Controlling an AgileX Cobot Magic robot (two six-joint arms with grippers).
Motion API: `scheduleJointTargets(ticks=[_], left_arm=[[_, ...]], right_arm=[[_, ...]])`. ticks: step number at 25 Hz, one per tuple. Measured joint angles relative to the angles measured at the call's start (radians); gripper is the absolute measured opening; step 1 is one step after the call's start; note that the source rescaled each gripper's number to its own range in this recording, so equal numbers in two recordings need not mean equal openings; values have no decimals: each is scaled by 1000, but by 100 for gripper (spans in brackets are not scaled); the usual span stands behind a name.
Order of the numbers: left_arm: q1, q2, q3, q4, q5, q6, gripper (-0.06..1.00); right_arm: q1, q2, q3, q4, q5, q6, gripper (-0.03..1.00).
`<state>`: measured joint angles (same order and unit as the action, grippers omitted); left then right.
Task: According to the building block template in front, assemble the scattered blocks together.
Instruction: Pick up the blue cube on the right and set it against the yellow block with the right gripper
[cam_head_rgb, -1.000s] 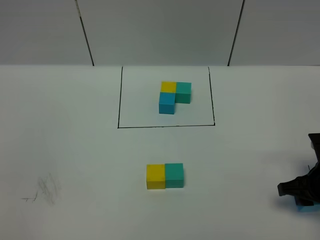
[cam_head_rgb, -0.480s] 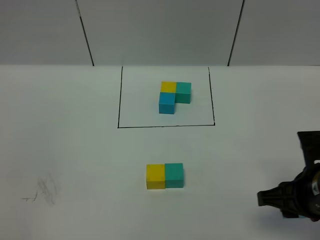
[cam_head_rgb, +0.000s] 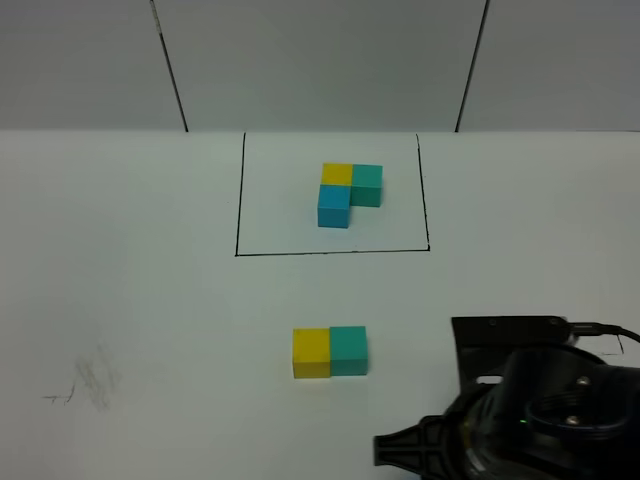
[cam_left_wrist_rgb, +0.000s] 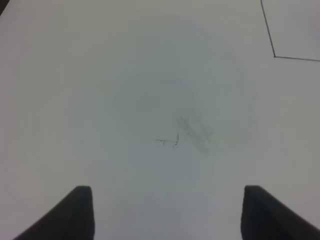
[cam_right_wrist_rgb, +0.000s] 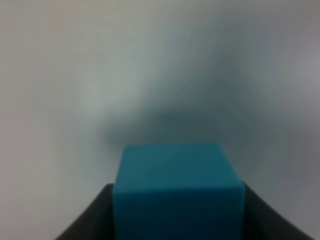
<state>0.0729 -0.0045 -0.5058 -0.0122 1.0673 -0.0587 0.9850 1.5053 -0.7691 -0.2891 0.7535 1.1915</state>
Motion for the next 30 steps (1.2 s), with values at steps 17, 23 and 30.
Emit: scheduleJointTargets(ticks=[17,23,30], left_arm=[[0,0,0,0,0,0,37],[0,0,0,0,0,2,37],[0,0,0,1,0,1,37]], right_arm=[[31,465,-545,117,142,-112,2],[35,551,-643,117,162,-124,2],[35,580,-655,55,154,-63,2]])
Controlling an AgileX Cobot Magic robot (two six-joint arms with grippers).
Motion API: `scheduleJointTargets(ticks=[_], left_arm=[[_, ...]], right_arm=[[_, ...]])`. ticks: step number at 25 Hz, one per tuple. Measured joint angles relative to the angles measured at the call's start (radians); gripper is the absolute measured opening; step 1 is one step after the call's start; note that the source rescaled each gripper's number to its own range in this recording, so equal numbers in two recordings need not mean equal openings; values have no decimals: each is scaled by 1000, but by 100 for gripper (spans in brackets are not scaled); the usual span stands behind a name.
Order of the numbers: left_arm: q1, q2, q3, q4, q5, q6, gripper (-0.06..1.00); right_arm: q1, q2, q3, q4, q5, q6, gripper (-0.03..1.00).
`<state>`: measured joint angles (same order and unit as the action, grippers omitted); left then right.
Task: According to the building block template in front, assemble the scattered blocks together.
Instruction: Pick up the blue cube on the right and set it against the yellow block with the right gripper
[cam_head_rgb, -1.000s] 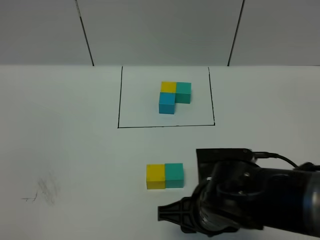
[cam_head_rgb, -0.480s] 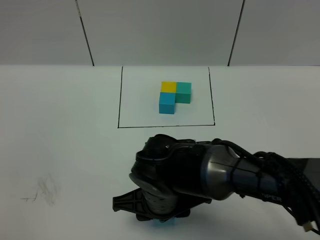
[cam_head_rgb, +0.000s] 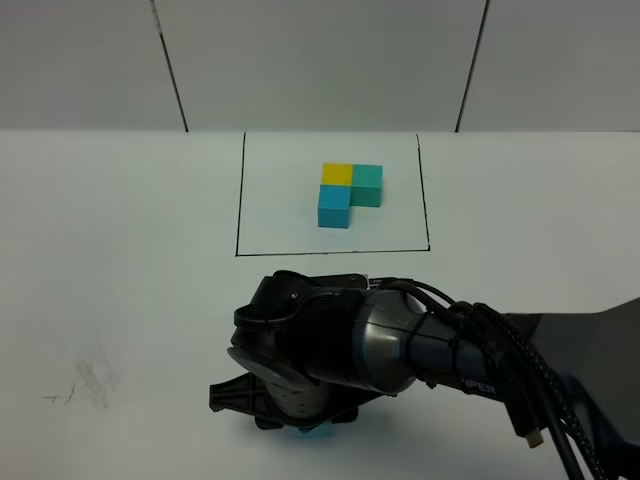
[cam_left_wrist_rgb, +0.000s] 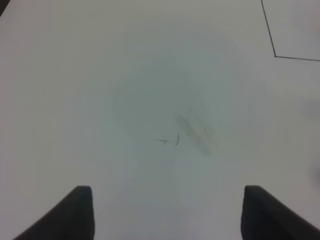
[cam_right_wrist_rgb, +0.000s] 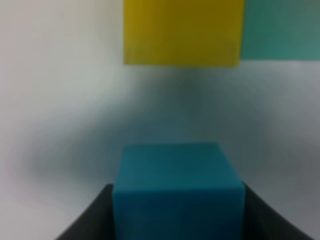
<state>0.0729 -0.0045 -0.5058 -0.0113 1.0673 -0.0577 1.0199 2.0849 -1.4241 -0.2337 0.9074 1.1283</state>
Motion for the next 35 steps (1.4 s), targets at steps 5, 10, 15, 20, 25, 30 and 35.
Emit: scheduleJointTargets(ticks=[5,10,15,20,25,30,35], left_arm=[[0,0,0,2,0,0,37],[0,0,0,2,0,0,37],[0,0,0,2,0,0,37],[0,0,0,2,0,0,37],[0,0,0,2,0,0,37],[0,0,0,2,0,0,37],[0,0,0,11,0,0,37]], right_arm=[[0,0,-1,-51,-26,32,2],[0,0,-1,-51,-61,27,2],[0,14,-2,-51,-67,15,2],[0,42,-21,-50,-63,0,2],[0,66,-53,-46,-40,-23,2],[-17,71,-56,-29,-27,-23,2],[-33,73,-61,-18,-22,-39,2]])
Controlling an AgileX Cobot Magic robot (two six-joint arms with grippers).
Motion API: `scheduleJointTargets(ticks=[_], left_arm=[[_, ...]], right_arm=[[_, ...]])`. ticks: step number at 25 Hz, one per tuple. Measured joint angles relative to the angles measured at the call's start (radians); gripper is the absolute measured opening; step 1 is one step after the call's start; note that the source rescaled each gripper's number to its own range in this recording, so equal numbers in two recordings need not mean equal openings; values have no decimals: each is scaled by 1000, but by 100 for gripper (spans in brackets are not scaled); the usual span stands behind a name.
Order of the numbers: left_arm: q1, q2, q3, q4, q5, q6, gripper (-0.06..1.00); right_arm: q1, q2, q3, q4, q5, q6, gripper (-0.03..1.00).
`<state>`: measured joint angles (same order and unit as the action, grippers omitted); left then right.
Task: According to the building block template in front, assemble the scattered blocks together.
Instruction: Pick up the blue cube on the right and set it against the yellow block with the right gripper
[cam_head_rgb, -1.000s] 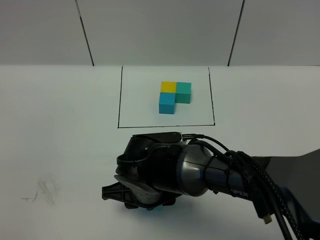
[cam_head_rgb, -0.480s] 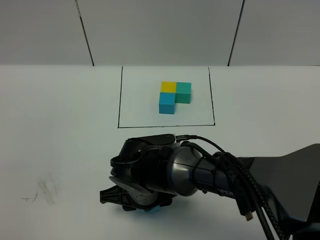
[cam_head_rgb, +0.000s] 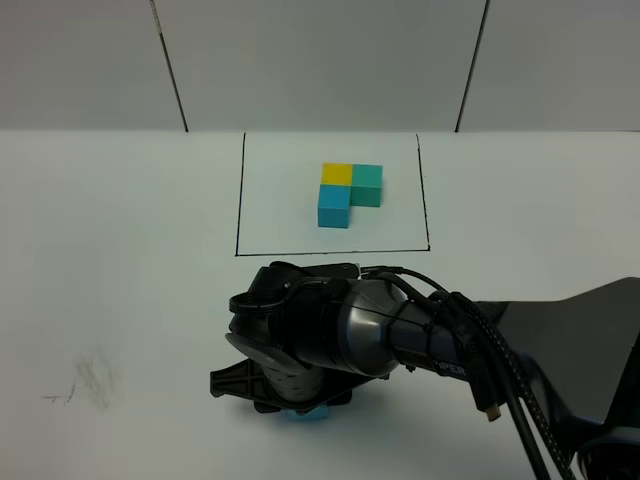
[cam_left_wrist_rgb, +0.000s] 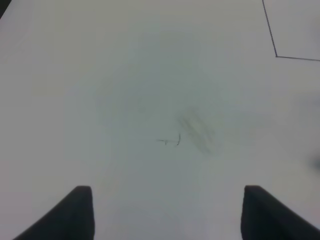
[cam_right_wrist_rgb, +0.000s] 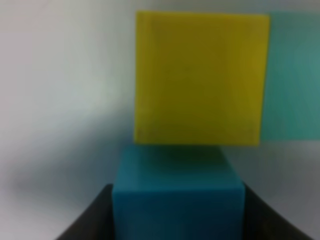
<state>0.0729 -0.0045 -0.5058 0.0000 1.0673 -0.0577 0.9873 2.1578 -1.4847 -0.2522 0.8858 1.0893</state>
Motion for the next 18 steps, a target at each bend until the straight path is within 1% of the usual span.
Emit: scheduleJointTargets(ticks=[10,18], left_arm=[[0,0,0,0,0,0,37],[0,0,0,7,0,-2,37]], right_arm=[[-17,5,0,0,-8,-3,2],[-25,8,0,-5,-36,-3,2]])
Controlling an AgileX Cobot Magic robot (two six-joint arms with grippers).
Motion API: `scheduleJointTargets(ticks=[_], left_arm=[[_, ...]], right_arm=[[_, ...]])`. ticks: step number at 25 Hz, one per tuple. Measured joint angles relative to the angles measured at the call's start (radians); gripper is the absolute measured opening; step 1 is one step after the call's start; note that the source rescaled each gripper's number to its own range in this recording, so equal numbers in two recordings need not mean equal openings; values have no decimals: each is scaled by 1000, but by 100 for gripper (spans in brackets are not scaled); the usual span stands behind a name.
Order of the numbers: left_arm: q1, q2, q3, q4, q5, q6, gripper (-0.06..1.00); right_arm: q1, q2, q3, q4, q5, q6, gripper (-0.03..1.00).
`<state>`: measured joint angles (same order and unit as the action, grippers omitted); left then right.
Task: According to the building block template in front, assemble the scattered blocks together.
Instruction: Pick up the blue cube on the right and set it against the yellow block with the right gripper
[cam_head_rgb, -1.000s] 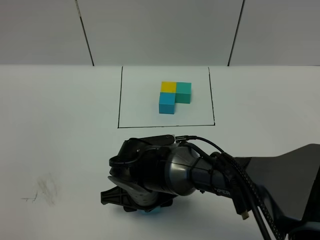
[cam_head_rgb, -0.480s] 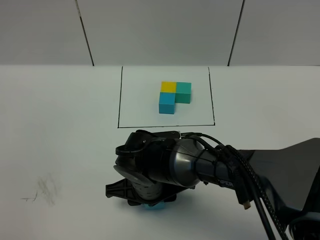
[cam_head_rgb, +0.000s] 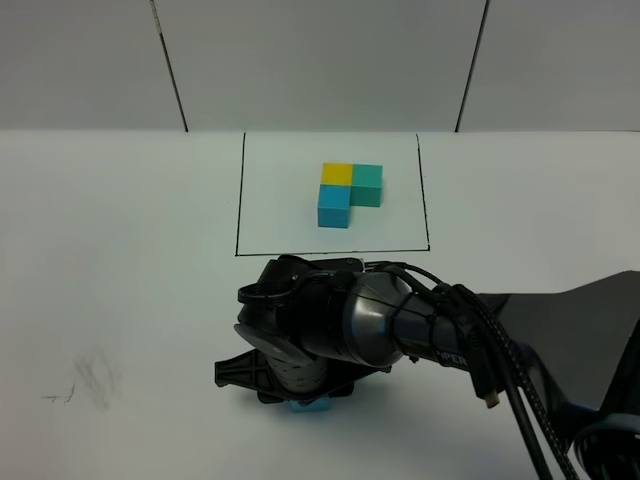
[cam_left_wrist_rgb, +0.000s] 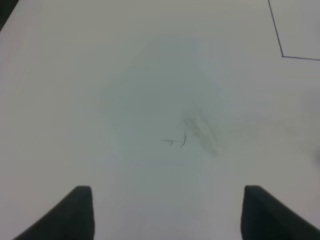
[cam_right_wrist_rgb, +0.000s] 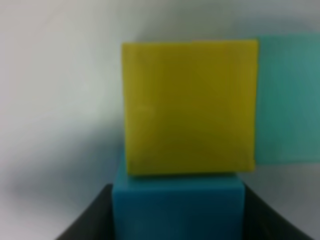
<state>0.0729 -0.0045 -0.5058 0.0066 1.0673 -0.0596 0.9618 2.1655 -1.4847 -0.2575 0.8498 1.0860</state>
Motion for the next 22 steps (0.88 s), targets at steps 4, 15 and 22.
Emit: scheduleJointTargets(ticks=[4,15,22], left_arm=[[0,0,0,7,0,1,37],[0,0,0,32,0,1,37],[0,0,0,33,0,1,37]], right_arm=[[0,10,-2,-8,-3,-1,2],[-1,19,-10,-1,9,-9,2],[-1,19,-12,11,26,-22,2]])
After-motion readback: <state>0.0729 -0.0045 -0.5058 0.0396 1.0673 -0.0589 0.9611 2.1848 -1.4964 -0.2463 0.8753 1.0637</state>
